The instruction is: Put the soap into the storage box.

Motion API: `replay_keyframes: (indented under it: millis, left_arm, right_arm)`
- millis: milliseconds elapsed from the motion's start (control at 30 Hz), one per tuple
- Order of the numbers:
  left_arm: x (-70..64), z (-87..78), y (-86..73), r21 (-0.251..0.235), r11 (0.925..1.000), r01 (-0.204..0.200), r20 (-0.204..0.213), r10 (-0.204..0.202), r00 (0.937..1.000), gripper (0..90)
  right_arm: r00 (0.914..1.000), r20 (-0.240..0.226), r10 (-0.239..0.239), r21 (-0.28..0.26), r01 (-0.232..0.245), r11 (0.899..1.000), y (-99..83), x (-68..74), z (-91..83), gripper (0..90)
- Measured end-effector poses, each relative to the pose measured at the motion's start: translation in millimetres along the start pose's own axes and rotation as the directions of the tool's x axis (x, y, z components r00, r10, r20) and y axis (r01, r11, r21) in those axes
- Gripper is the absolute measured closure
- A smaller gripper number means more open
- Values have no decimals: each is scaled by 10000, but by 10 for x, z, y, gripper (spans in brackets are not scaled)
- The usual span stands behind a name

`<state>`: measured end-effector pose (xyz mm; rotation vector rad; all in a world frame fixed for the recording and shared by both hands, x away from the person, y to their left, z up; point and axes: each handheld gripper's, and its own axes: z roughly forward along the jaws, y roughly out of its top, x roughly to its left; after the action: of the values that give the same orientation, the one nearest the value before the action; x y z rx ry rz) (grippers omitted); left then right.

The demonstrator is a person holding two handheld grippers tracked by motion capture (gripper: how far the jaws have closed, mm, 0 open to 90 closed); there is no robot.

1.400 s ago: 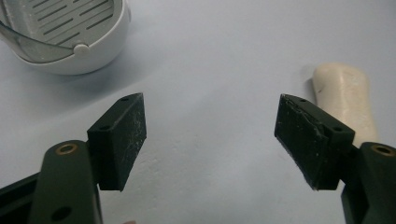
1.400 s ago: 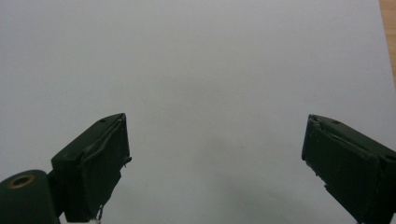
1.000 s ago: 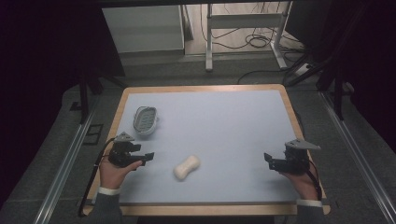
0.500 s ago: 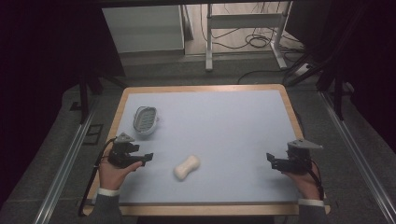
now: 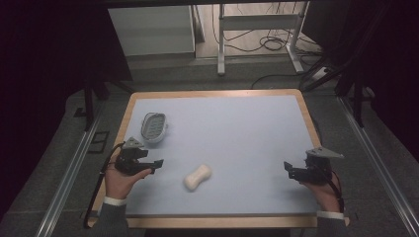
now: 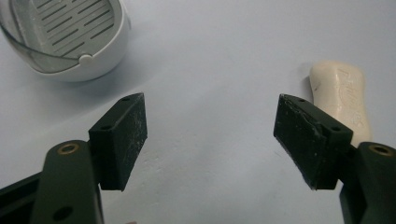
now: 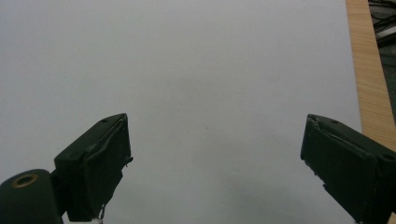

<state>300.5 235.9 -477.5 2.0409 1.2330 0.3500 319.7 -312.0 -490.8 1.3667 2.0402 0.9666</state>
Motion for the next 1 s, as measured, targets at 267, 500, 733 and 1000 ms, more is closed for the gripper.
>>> replay_keyframes:
  millis: [267, 500, 733, 1000]
  left_arm:
    - [-120, -55, 159, 390, 9966, -719, 130, 715, 9974, 236]
    - [-145, -25, 221, 703, 9930, -953, 286, 935, 9952, 221]
    - [-271, 2, 264, 830, 9878, -1316, 468, 1281, 9907, 221]
    - [-428, 69, 378, 962, 9811, -1678, 630, 1622, 9847, 220]
  right_arm:
    - [9999, 83, 150, -221, -148, 9996, -8, -20, -80, 83]
    - [9997, 228, 115, -189, -111, 9998, -10, -27, -72, 83]
    - [9995, 303, 118, -151, -113, 9998, -25, -36, -77, 83]
    - [9994, 323, 122, -121, -118, 9999, -25, -33, -68, 83]
